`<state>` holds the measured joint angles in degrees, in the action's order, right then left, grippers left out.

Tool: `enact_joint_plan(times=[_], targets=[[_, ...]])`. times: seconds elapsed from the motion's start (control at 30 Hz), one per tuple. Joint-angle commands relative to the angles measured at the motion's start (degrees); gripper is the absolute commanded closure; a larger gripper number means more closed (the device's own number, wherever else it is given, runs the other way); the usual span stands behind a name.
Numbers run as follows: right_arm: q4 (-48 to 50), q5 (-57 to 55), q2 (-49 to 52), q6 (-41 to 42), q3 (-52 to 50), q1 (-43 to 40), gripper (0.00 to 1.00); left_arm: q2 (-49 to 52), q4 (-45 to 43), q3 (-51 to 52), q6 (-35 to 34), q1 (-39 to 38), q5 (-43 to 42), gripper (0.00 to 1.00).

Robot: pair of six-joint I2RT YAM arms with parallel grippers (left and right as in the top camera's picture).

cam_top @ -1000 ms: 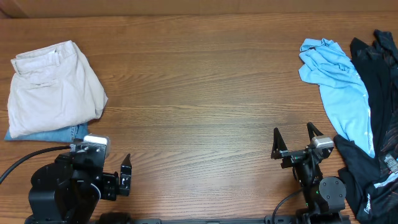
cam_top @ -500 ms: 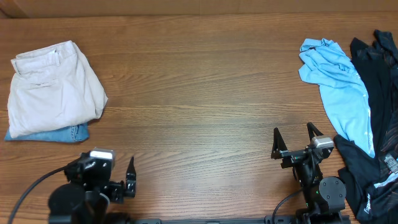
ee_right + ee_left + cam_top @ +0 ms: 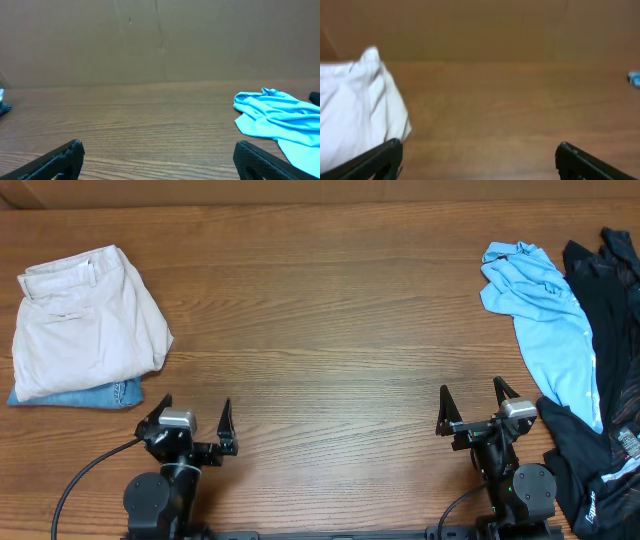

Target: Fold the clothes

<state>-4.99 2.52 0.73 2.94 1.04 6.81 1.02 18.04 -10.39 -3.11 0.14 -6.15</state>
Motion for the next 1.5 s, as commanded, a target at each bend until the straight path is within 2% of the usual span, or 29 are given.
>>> enact_joint_plan(times=[0.0,0.1,0.37,1.47], targets=[[0.3,-0.5,-0.6,-0.2,-0.6,0.3,0.00,-0.8,-11.3,5.1,0.7,0.2,-0.9,0.00],[0.3,-0.5,-0.6,-0.2,-0.6,0.3,0.00,-0.8,-21.1,10.0,1.9,0.2,-0.9,0.00],[0.3,-0.5,-0.6,-0.2,-0.6,0.3,0.00,-0.9,-14.4,10.1,1.8,0.2,-0.8,0.00],[0.3,-0.5,-0.6,-0.2,-0.6,0.3,0.00,-0.8,-14.4,10.1,1.9,0.2,-0.8,0.00]])
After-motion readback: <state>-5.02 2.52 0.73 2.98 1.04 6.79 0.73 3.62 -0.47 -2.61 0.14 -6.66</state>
